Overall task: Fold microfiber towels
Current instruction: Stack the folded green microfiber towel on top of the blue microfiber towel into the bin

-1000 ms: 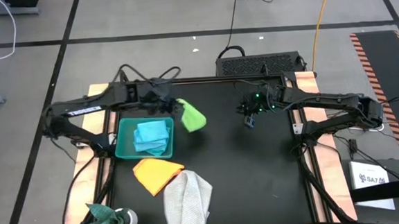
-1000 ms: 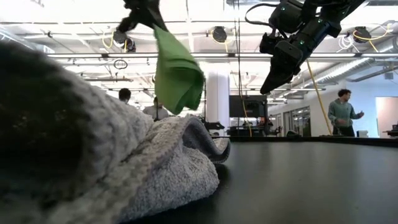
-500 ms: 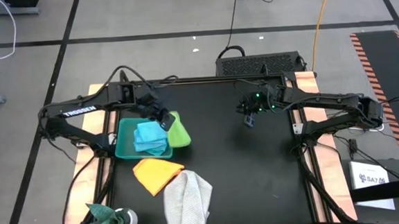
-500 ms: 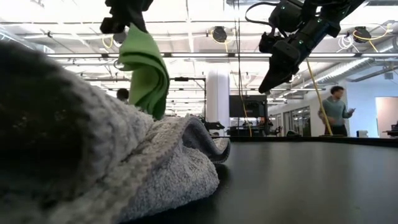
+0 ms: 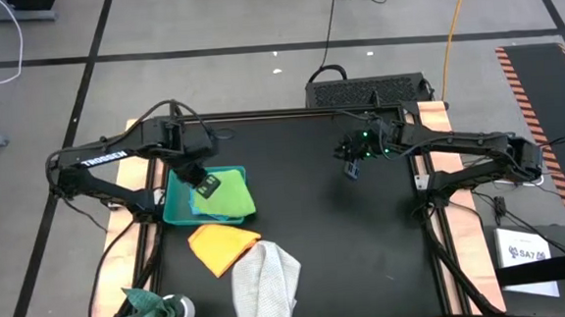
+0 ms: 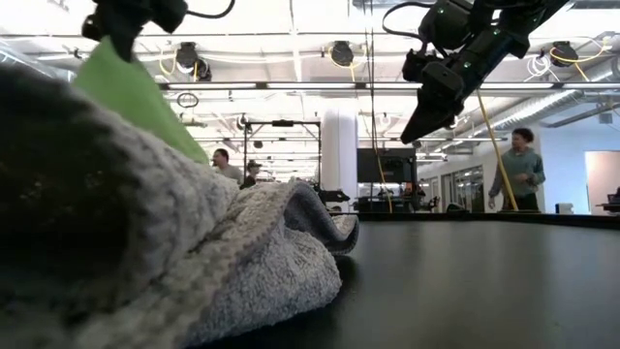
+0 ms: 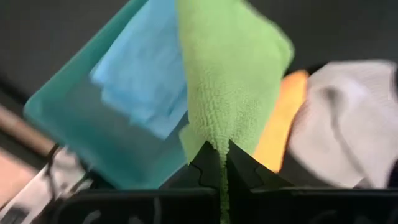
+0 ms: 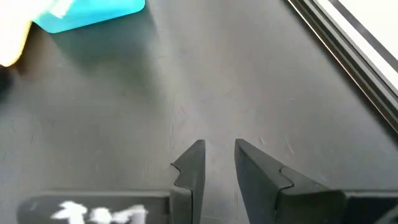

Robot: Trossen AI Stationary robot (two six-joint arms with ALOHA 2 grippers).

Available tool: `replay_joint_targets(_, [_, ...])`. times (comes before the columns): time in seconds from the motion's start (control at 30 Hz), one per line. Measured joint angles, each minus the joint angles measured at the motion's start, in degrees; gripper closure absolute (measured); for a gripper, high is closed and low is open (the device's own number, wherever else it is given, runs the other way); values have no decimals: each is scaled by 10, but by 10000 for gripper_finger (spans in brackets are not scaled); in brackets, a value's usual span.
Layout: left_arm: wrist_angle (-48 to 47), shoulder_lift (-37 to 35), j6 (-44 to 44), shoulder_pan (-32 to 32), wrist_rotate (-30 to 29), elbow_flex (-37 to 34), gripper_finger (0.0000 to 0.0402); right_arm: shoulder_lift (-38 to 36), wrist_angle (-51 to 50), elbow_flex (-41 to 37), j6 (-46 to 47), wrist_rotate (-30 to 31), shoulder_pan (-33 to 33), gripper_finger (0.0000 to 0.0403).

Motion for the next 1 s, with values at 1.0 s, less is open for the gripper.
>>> replay_joint_targets(1.0, [-19, -12, -19, 42, -37, -195, 401, 0, 15, 0, 23, -3, 1, 326])
